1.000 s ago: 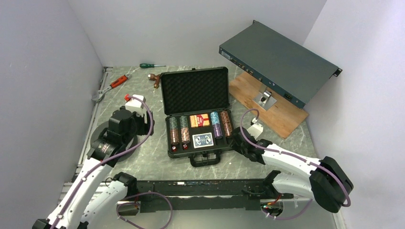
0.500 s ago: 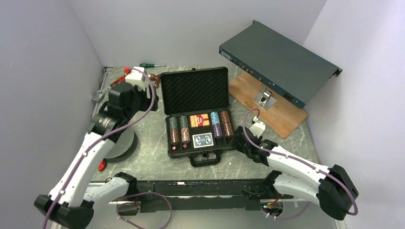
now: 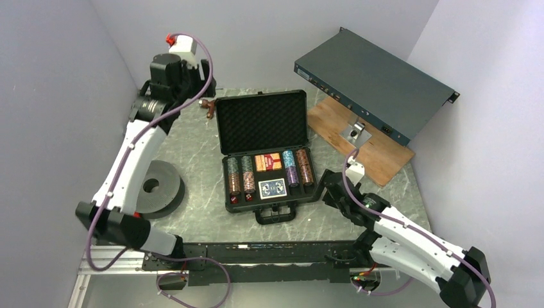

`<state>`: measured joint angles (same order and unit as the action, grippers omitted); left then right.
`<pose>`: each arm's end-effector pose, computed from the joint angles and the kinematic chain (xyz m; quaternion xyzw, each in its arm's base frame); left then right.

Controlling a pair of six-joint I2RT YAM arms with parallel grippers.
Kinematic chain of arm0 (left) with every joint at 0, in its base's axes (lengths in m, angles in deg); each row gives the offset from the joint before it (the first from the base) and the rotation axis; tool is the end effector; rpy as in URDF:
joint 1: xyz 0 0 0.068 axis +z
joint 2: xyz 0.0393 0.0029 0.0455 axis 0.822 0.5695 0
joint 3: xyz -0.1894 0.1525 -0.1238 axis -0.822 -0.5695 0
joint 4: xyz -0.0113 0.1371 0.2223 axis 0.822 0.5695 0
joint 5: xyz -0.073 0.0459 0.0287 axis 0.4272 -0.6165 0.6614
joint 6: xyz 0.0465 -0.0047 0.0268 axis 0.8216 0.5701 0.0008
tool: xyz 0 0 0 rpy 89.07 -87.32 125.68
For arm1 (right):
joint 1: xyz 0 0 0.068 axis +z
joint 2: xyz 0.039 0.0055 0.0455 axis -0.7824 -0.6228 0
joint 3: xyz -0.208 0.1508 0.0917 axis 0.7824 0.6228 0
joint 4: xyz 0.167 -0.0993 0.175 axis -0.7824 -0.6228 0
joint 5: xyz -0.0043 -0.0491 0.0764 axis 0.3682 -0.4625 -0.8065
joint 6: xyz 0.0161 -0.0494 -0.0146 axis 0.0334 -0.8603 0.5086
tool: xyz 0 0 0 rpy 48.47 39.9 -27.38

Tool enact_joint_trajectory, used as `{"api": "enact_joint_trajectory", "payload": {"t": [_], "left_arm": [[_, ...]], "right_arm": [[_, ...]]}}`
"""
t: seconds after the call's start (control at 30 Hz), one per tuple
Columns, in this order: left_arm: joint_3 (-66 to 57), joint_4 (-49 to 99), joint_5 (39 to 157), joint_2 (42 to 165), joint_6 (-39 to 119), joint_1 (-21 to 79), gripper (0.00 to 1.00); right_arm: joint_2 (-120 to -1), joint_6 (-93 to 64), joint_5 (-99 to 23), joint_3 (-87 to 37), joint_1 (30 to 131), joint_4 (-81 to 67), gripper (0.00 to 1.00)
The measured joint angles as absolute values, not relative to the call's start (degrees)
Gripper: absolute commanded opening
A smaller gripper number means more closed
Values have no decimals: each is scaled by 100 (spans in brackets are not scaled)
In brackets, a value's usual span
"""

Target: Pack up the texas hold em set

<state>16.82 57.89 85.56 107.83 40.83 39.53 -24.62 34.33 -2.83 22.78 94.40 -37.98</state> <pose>0.2917 -0.0794 0.4557 0.0148 0.8060 -0.1039 0.5825 0.1241 0.0926 0.2049 0.1845 0.8947 0.1100 0.3917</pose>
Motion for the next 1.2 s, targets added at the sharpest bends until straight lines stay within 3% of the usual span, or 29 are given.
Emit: {"api": "enact_joint_trajectory", "payload": {"t": [0.33, 0.53, 0.63, 0.97, 1.2], "left_arm": [[3159, 5284, 9498, 12853, 3694, 4703, 72], [3398, 5113, 10119, 13833, 3351, 5072, 70], [3419, 5083, 10335, 14160, 3290, 5190, 70], [3518, 5004, 10816, 14941, 3043, 5372, 68], [2958, 4517, 11170, 14943, 2647, 5381, 65]], "right_arm": [[-1818, 3754, -921, 2429, 9440, -4251, 61], [-1767, 3890, -1511, 2874, 9440, -4216, 36], [-1826, 3929, -1785, 3056, 9440, -4054, 30], [-2821, 4126, -2224, 3388, 9444, -2787, 22], [-3689, 4110, -2025, 3113, 9444, -2179, 21]]}}
